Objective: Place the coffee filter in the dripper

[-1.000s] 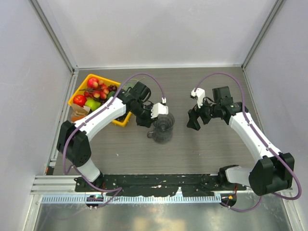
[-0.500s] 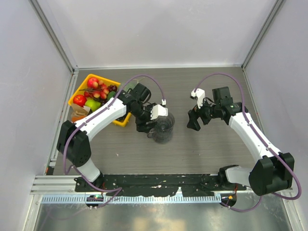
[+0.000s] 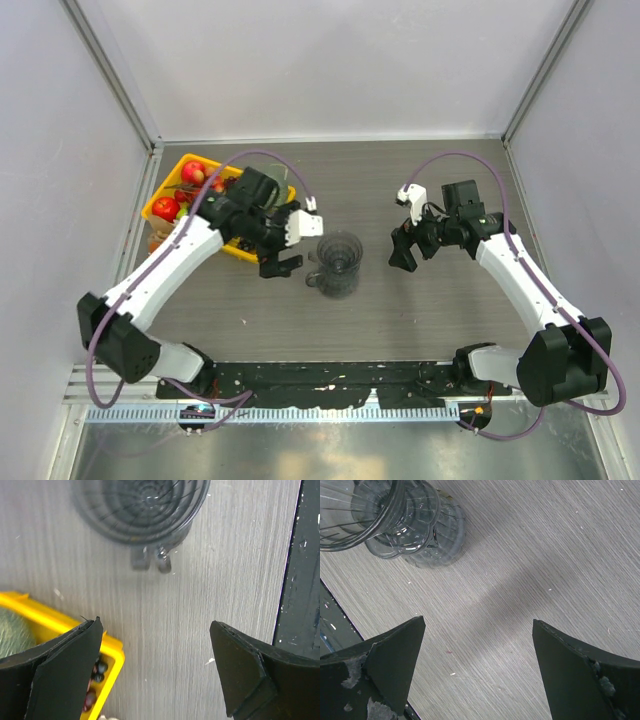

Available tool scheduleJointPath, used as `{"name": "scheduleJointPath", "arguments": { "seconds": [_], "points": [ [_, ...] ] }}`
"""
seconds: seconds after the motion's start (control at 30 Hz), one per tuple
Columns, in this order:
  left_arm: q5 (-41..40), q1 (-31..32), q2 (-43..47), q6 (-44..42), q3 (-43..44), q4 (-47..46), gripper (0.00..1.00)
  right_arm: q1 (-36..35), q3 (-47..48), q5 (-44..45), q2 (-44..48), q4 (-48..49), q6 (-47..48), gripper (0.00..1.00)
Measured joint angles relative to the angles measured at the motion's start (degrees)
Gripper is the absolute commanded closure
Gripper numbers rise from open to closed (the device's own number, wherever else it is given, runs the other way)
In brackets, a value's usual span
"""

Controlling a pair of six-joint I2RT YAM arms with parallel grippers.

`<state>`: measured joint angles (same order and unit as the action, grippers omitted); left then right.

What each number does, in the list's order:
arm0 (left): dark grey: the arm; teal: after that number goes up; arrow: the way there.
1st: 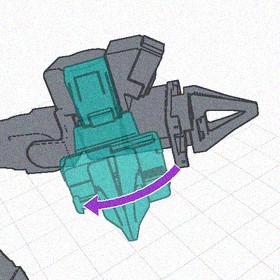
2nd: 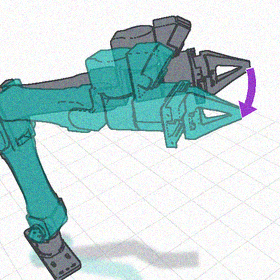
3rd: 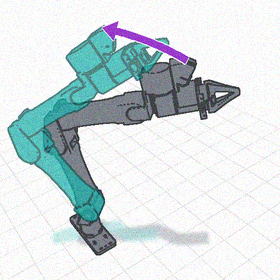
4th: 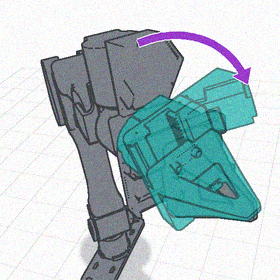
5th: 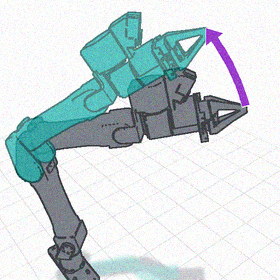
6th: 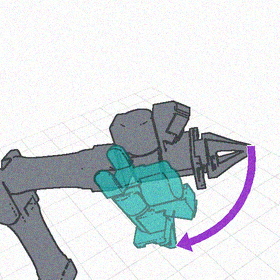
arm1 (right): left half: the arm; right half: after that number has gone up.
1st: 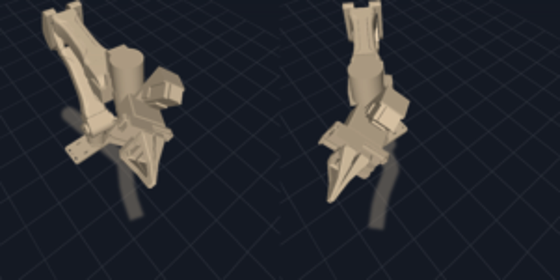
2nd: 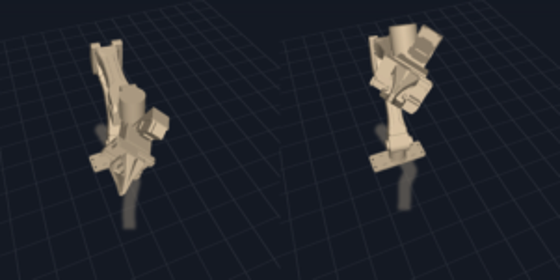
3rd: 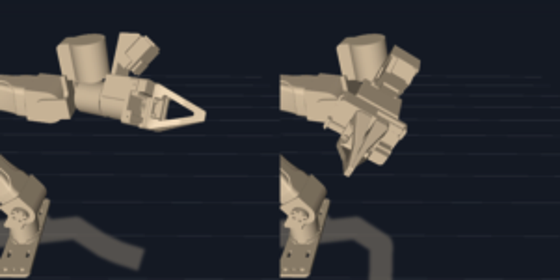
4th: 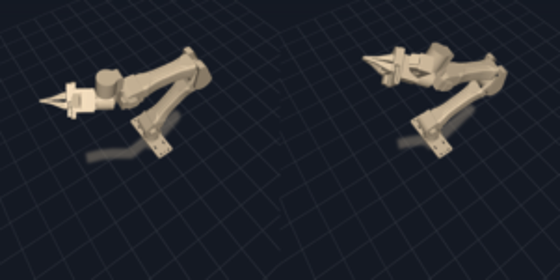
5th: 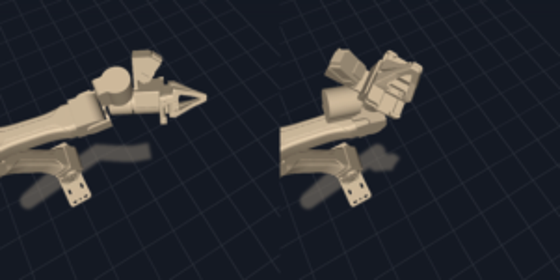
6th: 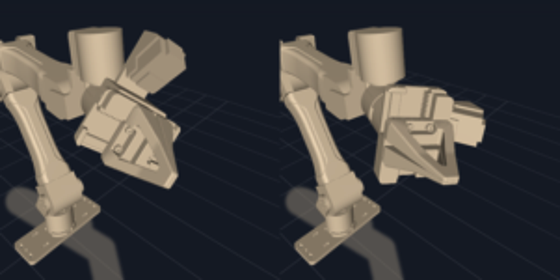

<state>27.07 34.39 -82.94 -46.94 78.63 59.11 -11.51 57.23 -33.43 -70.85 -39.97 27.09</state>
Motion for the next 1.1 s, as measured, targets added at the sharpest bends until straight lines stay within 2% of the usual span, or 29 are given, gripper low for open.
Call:
{"name": "scheduleJointPath", "arguments": {
  "seconds": [0.07,0.17,0.23,0.37,0.43,0.6,0.67,0.83,1.1],
  "points": [
    [0.96,-2.73,2.84,0.57,0.66,1.36,0.01,0.04,0.04,-0.11,-0.02,-0.07,0.0,0.05],
    [3.43,-10.27,4.48,4.09,5.35,3.02,0.01,0.13,0.61,-0.2,-0.09,-0.44,0.0,0.05],
    [4.7,-15.91,4.02,7.5,9.55,3.08,0.06,0.13,1.42,-0.26,-0.48,-0.59,-0.02,0.05],
    [7.06,-27.74,3.69,12.04,15.85,2.97,0.25,0.39,3.26,-0.35,-1.66,-0.63,-0.02,0.04],
    [8.83,-34.34,3.82,11.43,16.85,4.04,0.38,0.44,3.85,-0.37,-2.1,-0.63,0.0,0.05],
    [11.02,-50.95,3.82,0.98,16.35,10.78,0.64,0.5,4.44,-0.72,-2.93,-0.87,-0.02,0.05],
    [10.47,-56.68,3.37,-4.33,16.28,13.35,0.7,0.5,4.44,-1.03,-3.28,-0.9,-0.02,0.05],
    [7.91,-63.58,-0.9,-12.0,16.96,15.85,0.69,0.48,4.44,-1.9,-4.22,-0.98,-0.07,0.04],
    [1.33,-64.87,-3.63,-20.35,10.67,10.73,0.65,0.48,4.44,-3.19,-4.61,-0.96,-0.42,0.04]
  ]
}}
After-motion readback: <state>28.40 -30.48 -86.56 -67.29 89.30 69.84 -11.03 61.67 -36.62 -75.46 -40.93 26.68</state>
